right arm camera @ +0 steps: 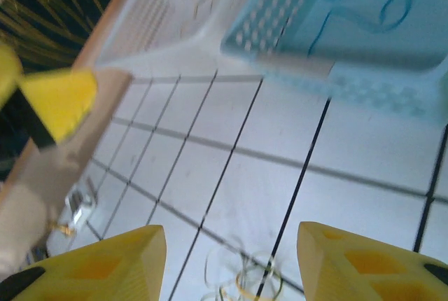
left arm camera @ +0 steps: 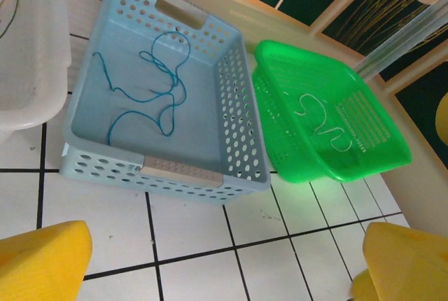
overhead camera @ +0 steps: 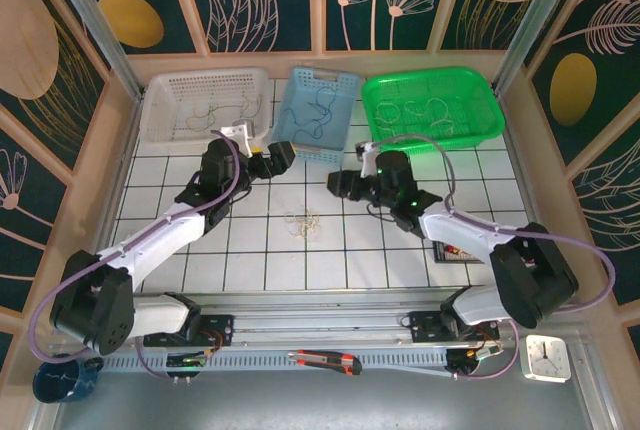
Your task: Untangle the cables
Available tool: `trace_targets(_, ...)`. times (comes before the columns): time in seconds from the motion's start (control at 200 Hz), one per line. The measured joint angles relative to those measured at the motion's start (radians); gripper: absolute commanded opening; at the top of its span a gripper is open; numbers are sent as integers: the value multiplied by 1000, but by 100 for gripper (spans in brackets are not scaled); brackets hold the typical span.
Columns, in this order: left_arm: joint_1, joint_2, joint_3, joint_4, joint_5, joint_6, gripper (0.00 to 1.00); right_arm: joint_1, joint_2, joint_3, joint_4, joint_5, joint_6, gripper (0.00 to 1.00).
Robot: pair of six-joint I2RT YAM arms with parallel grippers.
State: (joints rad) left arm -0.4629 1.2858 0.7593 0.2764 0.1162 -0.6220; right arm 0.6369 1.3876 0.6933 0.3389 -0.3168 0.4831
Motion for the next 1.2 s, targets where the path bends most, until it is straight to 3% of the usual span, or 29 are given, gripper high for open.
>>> trace_targets(0.18, -1, 5, 1, -23, 22, -5, 99, 87, 82, -5, -3, 6, -62, 45)
trace_targets(0.621, -1, 6, 1, -27, 41, -19, 99, 183, 213, 36, -53, 62, -179, 49)
trace_targets(0.886, -1, 6, 1, -27, 45, -31, 99, 199, 255, 81, -69, 109, -197, 52)
trace_targets(1.201, -1, 6, 1, -27, 59, -38, 99, 199, 307, 134, -109, 161, -217, 46)
